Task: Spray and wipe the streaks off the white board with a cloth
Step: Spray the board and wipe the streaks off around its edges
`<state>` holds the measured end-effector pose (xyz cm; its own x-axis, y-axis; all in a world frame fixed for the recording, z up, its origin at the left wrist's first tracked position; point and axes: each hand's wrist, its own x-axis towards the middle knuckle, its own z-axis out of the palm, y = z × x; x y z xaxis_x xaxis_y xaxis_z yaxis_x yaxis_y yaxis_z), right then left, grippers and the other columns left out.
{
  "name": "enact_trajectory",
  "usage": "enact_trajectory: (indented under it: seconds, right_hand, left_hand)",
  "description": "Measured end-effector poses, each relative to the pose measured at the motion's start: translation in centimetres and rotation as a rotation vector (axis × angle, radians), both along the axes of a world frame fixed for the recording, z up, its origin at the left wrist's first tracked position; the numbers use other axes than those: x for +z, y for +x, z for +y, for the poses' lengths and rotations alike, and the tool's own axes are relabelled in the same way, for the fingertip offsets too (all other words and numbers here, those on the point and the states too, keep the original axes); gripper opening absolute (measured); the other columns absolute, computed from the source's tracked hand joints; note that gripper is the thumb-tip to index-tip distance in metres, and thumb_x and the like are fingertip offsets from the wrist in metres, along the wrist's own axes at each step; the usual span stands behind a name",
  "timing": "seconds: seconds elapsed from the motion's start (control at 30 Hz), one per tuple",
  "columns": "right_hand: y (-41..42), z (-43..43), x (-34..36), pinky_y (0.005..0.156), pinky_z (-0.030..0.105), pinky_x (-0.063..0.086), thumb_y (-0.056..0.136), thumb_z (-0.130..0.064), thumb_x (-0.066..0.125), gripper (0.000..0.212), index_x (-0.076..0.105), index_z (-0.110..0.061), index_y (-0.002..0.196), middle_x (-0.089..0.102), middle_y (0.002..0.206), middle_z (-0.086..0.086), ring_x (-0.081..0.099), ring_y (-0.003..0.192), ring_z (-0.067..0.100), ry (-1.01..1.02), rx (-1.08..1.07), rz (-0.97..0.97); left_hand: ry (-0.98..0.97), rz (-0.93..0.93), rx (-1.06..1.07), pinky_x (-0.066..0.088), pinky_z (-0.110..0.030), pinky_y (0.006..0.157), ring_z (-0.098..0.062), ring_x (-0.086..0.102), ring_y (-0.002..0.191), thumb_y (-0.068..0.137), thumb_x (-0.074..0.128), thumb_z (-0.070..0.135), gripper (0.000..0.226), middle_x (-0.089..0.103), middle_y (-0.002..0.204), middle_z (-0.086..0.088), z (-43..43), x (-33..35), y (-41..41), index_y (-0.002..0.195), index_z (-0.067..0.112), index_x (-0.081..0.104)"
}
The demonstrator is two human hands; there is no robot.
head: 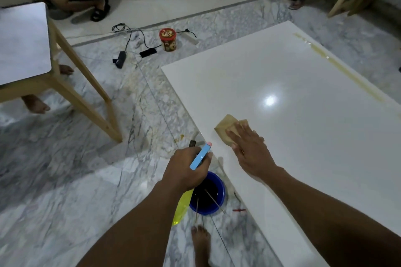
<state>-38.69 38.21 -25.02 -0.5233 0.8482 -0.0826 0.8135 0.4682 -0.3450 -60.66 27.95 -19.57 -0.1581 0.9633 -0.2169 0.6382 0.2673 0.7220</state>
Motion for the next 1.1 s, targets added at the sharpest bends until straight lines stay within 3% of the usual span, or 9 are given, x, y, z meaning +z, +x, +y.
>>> enact_trajectory:
  seconds: [0.13, 0.23, 0.33, 0.4, 0.53, 0.6, 0.67, 0.83, 1.1]
  right_hand:
    - [5.1, -6.9, 0.4, 0.117, 0.034, 0.002, 0.103, -0.039, 0.025, 0.049, 0.034, -0.034, 0.151, 0.013, 0.162, -0.010, 0.000, 0.150, 0.010, -0.014, -0.068, 0.026]
    - [8.7, -12.2, 0.6, 0.118, 0.046, 0.010, 0.105, -0.026, 0.035, 0.047, 0.033, -0.040, 0.150, 0.011, 0.160, -0.018, -0.001, 0.148, 0.004, -0.044, -0.119, -0.007]
    - [10.7, -16.7, 1.9, 0.107, 0.050, 0.039, 0.101, -0.019, 0.046, 0.046, 0.045, -0.037, 0.144, 0.036, 0.156, -0.009, 0.030, 0.145, 0.016, -0.045, -0.173, -0.040]
    - [10.6, -18.7, 3.8, 0.088, 0.040, 0.051, 0.100, -0.024, 0.048, 0.033, 0.061, -0.030, 0.129, 0.065, 0.129, 0.001, 0.062, 0.114, 0.026, -0.106, -0.308, 0.056]
    - [8.6, -22.2, 8.3, 0.068, 0.035, 0.048, 0.090, -0.025, 0.054, 0.017, 0.062, -0.012, 0.083, 0.062, 0.079, 0.011, 0.057, 0.073, 0.025, -0.839, -0.944, 1.068]
    - [7.6, -24.6, 9.1, 0.080, 0.040, 0.049, 0.084, -0.029, 0.059, 0.023, 0.065, -0.009, 0.095, 0.063, 0.086, 0.014, 0.058, 0.081, 0.030, -1.168, -1.007, 1.486]
    - [6.6, -26.8, 9.0, 0.099, 0.047, 0.043, 0.086, -0.034, 0.057, 0.044, 0.066, -0.004, 0.117, 0.066, 0.108, 0.018, 0.060, 0.099, 0.036, -1.274, -0.984, 1.606]
    - [3.9, -28.1, 10.0, 0.071, 0.041, 0.057, 0.094, -0.036, 0.049, 0.047, 0.062, -0.002, 0.123, 0.069, 0.103, 0.021, 0.068, 0.082, 0.036, -1.410, -0.923, 1.454]
    - [3.8, -23.2, 11.5, 0.069, 0.039, 0.056, 0.098, -0.030, 0.051, 0.031, 0.066, -0.003, 0.106, 0.072, 0.086, 0.015, 0.068, 0.075, 0.029, -1.268, -0.904, 1.067]
  left_hand:
    - [0.008, -0.034, -0.033, 0.034, -0.027, 0.048, -0.016, 0.046, 0.047, 0.100, 0.060, 0.042, 0.043, 0.054, 0.056, -0.002, -4.5, 0.8, 1.6, 0.067, 0.016, 0.053]
    - [0.022, -0.084, -0.043, 0.039, -0.034, 0.050, -0.019, 0.048, 0.048, 0.100, 0.060, 0.043, 0.043, 0.062, 0.061, -0.012, -8.9, 1.7, 3.0, 0.072, 0.010, 0.058]
    - [0.035, -0.089, -0.049, 0.045, -0.042, 0.052, -0.027, 0.055, 0.051, 0.097, 0.057, 0.048, 0.047, 0.065, 0.064, -0.015, -13.4, 2.7, 4.4, 0.075, 0.007, 0.062]
    - [0.046, -0.084, -0.073, 0.045, -0.042, 0.052, -0.026, 0.056, 0.053, 0.094, 0.052, 0.053, 0.049, 0.065, 0.064, -0.014, -16.1, 3.2, 5.2, 0.075, 0.008, 0.062]
    - [0.043, -0.083, -0.098, 0.051, -0.043, 0.057, -0.028, 0.064, 0.059, 0.092, 0.050, 0.057, 0.050, 0.068, 0.066, -0.009, -20.3, 4.1, 6.6, 0.078, 0.013, 0.068]
    - [0.043, -0.072, -0.126, 0.050, -0.045, 0.058, -0.026, 0.063, 0.058, 0.094, 0.052, 0.055, 0.048, 0.067, 0.066, -0.008, -21.8, 4.4, 7.4, 0.078, 0.013, 0.067]
    - [0.034, -0.078, -0.164, 0.046, -0.042, 0.054, -0.022, 0.057, 0.055, 0.099, 0.056, 0.049, 0.044, 0.063, 0.063, -0.006, -23.1, 4.6, 8.1, 0.075, 0.013, 0.064]
    - [-0.034, -0.068, -0.167, 0.039, -0.035, 0.051, -0.014, 0.047, 0.048, 0.100, 0.057, 0.050, 0.046, 0.052, 0.054, 0.005, -24.8, 4.6, 8.5, 0.062, 0.025, 0.053]
    - [-0.045, 0.030, -0.067, 0.029, -0.027, 0.049, -0.012, 0.045, 0.049, 0.103, 0.055, 0.048, 0.049, 0.047, 0.054, 0.007, -23.5, 3.5, 9.7, 0.060, 0.026, 0.048]
